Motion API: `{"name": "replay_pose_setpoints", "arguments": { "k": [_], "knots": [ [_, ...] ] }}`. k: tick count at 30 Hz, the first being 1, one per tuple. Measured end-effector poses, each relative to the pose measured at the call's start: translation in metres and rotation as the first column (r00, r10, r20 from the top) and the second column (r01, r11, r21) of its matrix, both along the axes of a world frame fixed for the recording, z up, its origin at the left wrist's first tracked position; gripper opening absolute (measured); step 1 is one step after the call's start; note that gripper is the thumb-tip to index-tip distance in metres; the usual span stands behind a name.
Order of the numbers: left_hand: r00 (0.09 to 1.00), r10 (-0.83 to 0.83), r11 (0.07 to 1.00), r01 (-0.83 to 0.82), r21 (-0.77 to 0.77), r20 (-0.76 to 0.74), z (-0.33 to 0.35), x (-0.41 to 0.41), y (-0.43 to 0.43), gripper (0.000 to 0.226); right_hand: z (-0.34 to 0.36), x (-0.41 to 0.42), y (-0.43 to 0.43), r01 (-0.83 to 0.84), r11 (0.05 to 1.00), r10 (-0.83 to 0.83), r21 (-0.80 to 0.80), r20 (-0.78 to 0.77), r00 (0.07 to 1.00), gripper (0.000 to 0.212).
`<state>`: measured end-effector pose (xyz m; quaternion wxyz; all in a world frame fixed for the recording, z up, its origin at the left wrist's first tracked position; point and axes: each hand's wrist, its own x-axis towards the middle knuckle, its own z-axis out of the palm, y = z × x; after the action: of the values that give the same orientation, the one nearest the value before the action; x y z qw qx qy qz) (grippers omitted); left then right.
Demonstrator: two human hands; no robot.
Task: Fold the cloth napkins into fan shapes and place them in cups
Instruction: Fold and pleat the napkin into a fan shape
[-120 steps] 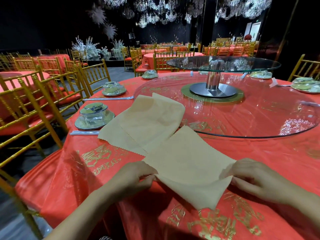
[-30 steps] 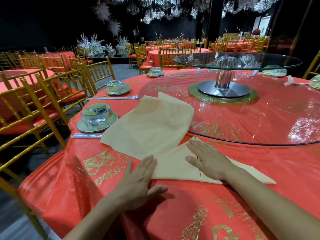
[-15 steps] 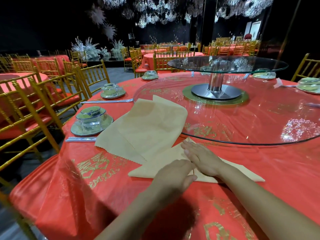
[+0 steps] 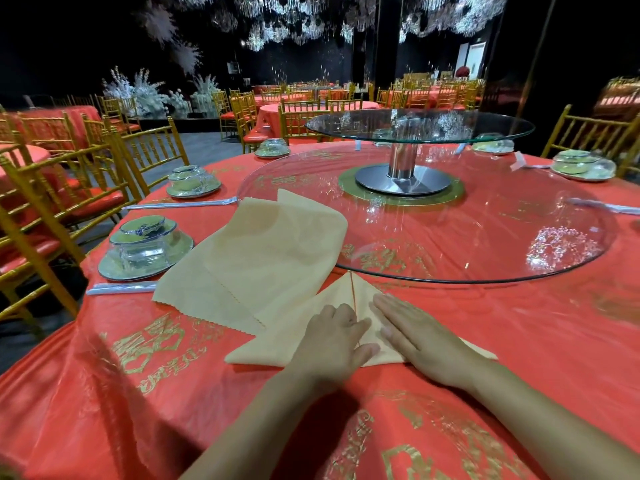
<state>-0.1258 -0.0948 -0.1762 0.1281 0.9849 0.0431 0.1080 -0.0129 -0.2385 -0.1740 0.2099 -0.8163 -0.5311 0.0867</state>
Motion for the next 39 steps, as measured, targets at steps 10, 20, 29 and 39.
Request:
{"name": "replay_pose_setpoints", "arguments": {
  "k": [10, 20, 29, 39],
  "knots": [
    [0.996, 0.072, 0.997, -0.072, 0.005, -0.06, -0.001, 0.001, -0.001, 0.098, 0.004, 0.011, -0.047, 0.144, 0.927, -0.062, -0.345, 0.239, 0.969, 0.119],
    [0.994, 0.072, 0.996, -0.068, 0.054, -0.078, 0.0, -0.003, -0.002, 0.1, 0.013, 0.003, -0.064, 0.368, 0.882, -0.294, -0.294, 0.268, 0.918, 0.112],
    [0.997, 0.058, 0.997, -0.056, 0.045, -0.053, -0.001, -0.006, -0.004, 0.095, 0.043, 0.012, -0.054, 0.471, 0.802, -0.494, -0.366, 0.035, 0.869, 0.036],
    [0.991, 0.053, 0.997, -0.046, 0.06, -0.124, 0.002, -0.003, -0.002, 0.094, 0.04, -0.01, -0.053, 0.704, 0.693, -0.219, 0.158, -0.883, 0.414, 0.019]
  ]
}}
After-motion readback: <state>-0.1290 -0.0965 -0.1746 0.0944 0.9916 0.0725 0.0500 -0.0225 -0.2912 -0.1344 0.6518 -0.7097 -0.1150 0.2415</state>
